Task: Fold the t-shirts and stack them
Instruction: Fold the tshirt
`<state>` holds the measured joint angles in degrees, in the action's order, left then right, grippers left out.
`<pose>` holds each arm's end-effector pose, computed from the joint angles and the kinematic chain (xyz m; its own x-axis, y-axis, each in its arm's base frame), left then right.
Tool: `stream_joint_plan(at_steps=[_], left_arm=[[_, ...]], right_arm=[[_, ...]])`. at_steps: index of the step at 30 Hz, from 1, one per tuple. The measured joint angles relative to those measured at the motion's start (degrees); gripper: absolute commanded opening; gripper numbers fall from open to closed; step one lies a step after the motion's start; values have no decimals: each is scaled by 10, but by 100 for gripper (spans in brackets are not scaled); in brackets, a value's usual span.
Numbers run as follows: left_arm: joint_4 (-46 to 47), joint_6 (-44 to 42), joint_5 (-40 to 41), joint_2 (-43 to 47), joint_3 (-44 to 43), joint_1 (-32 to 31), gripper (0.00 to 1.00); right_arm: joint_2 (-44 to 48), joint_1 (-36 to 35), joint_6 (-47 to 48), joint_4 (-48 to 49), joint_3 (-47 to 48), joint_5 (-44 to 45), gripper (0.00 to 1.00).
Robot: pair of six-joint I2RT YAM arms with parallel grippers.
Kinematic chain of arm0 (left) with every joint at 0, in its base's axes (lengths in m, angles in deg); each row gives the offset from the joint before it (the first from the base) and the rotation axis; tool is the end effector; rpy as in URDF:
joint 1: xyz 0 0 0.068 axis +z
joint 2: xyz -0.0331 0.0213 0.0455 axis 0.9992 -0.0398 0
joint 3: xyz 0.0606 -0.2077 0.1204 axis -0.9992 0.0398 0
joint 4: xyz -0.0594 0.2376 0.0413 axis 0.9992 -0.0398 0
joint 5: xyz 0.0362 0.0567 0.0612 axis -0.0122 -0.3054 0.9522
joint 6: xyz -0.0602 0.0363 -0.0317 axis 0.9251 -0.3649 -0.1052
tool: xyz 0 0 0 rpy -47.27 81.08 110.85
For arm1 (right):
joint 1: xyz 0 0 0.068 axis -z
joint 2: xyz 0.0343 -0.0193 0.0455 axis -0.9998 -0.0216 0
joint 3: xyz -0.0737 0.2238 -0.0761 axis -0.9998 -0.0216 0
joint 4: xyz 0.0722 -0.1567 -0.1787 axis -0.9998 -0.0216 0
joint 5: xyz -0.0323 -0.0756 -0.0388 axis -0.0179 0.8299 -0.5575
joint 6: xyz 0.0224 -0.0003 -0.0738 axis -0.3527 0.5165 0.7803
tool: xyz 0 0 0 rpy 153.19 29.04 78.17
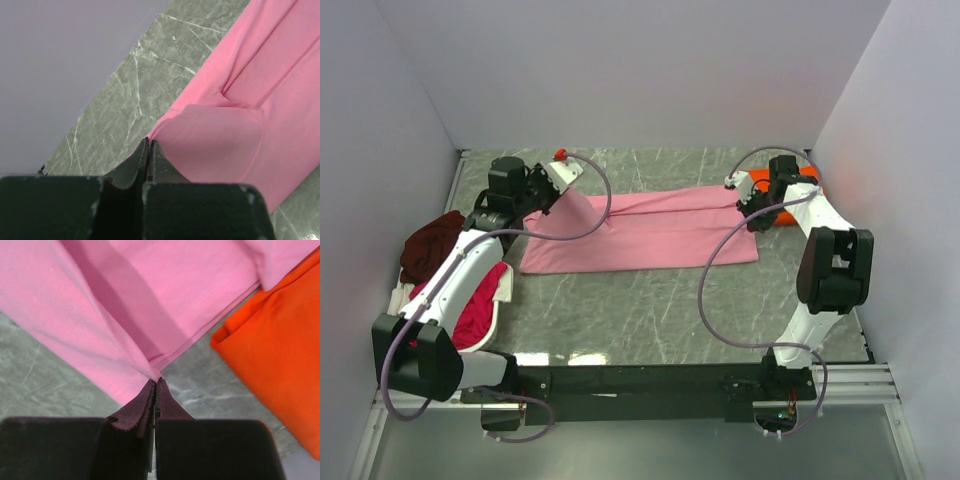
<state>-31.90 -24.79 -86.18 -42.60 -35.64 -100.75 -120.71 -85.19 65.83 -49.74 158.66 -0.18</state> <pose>0.3043 -0.0893 0.3042 -0.0164 0.5686 -0.8225 0.5874 0.6711 0.4523 0.3561 0.0003 0.1769 -0.4906 -0.7274 -0.4799 -0.7871 0.6062 -0.1142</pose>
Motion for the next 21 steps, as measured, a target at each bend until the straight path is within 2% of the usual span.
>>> stream_joint_plan(at_steps=[8, 21], left_arm=[[4, -15, 8, -41, -34, 5, 0], [7, -17, 8, -56, -35, 10, 0]], right_arm=[[-42, 0, -19, -9, 35, 3, 0], [-43, 0, -29, -14, 37, 12, 0]])
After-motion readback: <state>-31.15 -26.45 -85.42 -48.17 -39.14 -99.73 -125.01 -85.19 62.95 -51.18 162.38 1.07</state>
